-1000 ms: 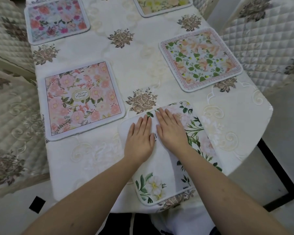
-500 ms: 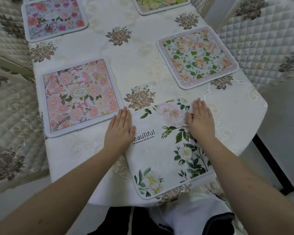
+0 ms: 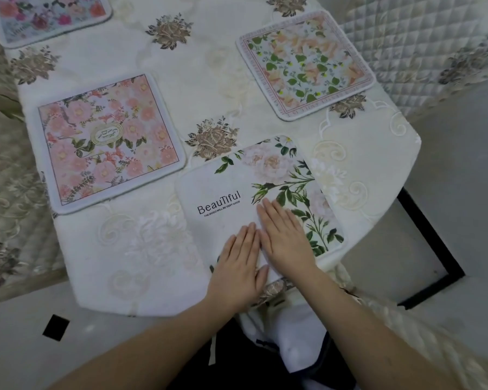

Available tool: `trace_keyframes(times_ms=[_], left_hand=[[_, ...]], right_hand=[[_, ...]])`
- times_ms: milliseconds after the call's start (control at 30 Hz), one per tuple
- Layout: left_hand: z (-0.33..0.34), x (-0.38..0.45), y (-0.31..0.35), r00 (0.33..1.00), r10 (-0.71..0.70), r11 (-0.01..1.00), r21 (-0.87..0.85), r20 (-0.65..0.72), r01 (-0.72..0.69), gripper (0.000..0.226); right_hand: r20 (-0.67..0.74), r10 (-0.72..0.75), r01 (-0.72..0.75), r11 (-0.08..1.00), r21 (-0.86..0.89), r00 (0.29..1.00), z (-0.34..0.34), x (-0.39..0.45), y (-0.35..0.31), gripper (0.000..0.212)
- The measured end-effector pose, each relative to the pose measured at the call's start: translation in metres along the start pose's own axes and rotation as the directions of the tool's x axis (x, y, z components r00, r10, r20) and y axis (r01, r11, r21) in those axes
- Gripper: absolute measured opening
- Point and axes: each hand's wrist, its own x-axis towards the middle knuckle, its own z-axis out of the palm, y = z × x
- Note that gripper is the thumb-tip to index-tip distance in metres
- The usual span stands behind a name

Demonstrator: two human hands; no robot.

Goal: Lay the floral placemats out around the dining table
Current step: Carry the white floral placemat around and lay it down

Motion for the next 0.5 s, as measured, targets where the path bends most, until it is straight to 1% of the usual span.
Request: trace_keyframes(times_ms=[100,200,367,500], left_hand=[[-0.004,-0.001,-0.012,0.999,0.043,0.999,0.018,0.000,-0.043,0.070],[-0.009,-0.002,-0.029,0.998,0.055,0.997,0.047,0.035,-0.056,0.073],[-0.019,-0.002,-0.069,0.997,-0.041,0.996,0.083,0.061,0.036,0.075],[-0.031,-0.002,-0.099,0.992,-0.100,0.990,0.103,0.081,0.092,0.077]], right_hand=[[-0.001,0.033,-0.033,0.997,-0.069,0.999,-0.005,-0.003,0.018,0.054],[-0.013,0.133,-0.134,0.989,-0.060,0.991,-0.014,-0.004,0.041,0.057],[-0.004,0.212,-0.212,0.976,-0.051,0.977,-0.028,-0.005,0.079,0.061],[-0.025,0.319,-0.319,0.948,-0.005,0.947,-0.036,-0.003,0.095,0.063]])
